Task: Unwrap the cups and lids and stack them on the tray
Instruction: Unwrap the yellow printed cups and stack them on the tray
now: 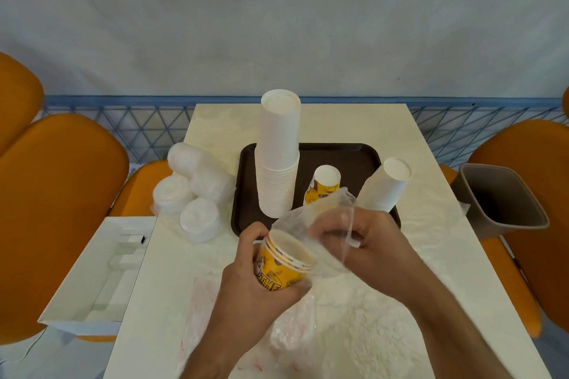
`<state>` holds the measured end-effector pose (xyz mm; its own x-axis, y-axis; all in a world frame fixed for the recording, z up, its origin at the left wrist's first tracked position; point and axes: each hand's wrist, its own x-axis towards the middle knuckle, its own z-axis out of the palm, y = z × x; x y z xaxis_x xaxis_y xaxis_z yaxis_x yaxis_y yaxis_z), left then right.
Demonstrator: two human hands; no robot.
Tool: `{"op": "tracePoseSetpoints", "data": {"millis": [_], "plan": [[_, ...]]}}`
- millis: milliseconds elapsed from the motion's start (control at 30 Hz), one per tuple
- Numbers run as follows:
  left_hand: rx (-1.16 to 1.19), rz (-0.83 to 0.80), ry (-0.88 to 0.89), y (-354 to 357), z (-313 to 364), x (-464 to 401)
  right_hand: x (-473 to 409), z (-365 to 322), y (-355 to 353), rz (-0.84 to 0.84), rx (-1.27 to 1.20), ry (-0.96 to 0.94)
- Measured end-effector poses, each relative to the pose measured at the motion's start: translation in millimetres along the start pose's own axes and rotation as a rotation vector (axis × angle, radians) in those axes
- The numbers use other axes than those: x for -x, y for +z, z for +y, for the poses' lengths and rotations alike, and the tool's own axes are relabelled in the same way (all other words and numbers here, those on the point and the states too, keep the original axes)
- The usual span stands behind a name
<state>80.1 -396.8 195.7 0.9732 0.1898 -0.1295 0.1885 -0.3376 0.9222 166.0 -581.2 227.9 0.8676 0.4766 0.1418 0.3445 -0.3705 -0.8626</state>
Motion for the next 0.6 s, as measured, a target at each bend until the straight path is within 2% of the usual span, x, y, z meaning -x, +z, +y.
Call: {"op": "tracePoseSetpoints", "data": {"millis": [167,267,400,600], "plan": [[-0.008,-0.006,0.004,1,3,0,-7,3,5,-0.282,-0.012,0.026],[-0.024,-0.012,0.022,2,3,-1,-7,3,8,-0.362,0.024,-0.021],[-0.017,-0.021,0.030,3,3,0,-8,5,11,-0.394,0.028,-0.015],[0.004,-0.017,0.043,6,8,0,-8,13,11,-0.344,0.049,0.000]]}}
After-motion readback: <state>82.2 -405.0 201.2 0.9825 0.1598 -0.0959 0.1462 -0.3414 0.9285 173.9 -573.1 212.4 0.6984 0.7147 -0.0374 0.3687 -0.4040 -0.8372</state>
